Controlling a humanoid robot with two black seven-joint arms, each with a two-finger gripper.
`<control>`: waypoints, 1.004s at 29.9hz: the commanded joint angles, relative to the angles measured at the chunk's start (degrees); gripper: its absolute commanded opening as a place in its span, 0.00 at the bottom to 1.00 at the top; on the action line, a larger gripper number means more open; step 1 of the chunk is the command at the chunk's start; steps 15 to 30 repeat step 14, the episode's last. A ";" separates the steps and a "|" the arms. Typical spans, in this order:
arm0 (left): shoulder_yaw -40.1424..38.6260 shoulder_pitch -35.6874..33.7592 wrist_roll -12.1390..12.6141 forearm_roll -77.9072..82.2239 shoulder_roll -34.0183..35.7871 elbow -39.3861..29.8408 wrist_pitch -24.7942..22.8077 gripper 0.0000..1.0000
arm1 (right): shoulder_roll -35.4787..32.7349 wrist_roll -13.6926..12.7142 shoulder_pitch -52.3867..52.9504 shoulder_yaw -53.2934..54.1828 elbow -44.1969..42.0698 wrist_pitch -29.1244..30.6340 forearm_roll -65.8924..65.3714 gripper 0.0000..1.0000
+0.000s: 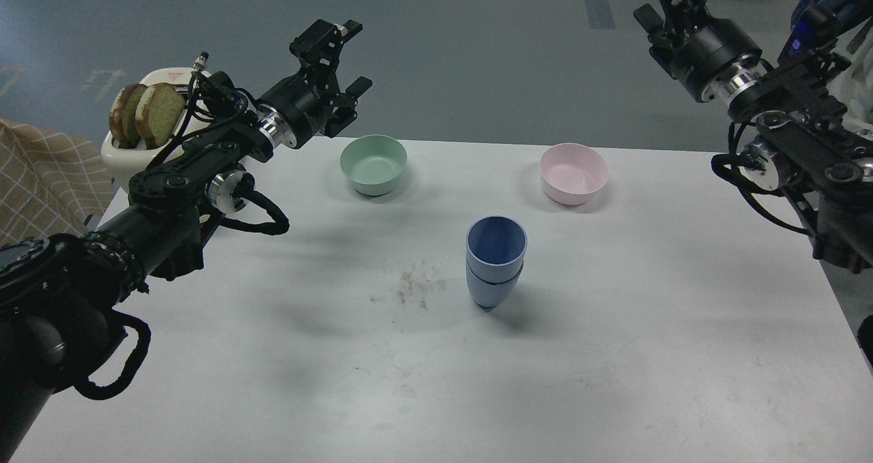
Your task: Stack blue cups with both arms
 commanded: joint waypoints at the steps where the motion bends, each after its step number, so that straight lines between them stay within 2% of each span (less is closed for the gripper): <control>1: -0.43 2.37 0.00 -1.58 -0.94 1.91 -0.73 0.97 | 2.58 0.00 -2.73 4.02 -3.00 6.60 4.87 1.00; 6: -2.70 4.22 0.00 -1.67 -2.35 2.88 -0.73 0.97 | 4.33 0.00 -6.95 8.41 -3.27 10.93 6.64 1.00; 11: -3.24 5.02 0.00 -1.67 -2.44 2.97 -0.73 0.97 | 6.18 0.00 -10.03 12.82 -3.18 10.93 6.64 1.00; 30: -3.24 5.02 0.00 -1.67 -2.44 2.97 -0.73 0.97 | 6.97 0.00 -10.30 12.91 -3.00 10.85 6.55 1.00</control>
